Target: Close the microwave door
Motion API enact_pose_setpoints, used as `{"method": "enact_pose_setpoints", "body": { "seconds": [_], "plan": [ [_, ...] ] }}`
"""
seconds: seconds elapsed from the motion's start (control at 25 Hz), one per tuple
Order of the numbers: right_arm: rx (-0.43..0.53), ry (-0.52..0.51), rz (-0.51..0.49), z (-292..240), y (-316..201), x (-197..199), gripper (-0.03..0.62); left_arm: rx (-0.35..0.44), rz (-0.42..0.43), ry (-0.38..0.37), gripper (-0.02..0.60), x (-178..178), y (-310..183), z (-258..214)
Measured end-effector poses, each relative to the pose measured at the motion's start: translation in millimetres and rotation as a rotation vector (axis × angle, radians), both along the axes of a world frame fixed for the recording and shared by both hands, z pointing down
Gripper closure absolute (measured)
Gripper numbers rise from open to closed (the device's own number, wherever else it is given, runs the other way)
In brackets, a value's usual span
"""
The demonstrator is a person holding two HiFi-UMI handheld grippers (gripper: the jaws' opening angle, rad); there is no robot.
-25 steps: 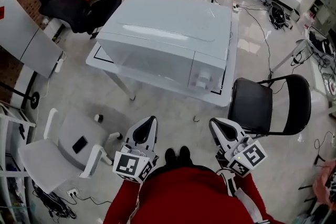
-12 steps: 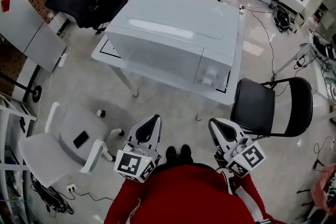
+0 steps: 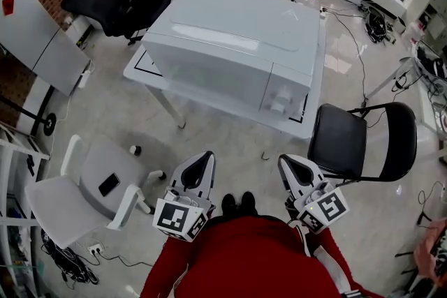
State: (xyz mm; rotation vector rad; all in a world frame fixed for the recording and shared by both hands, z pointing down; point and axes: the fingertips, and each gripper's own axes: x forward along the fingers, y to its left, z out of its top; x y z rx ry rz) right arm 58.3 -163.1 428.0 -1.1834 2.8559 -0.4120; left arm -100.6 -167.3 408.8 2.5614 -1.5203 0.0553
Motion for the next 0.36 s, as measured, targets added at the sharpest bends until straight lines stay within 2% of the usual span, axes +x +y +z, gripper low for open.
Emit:
{"method": "enact_pose_setpoints", "body": {
  "seconds": [0.36],
  "plan": [
    [-0.006,-0.021,0.046,-0.9,-7.7,2.5,0.582,0.003,0.006,0.000,0.575,1.0,-1.3,0.6]
  ]
}}
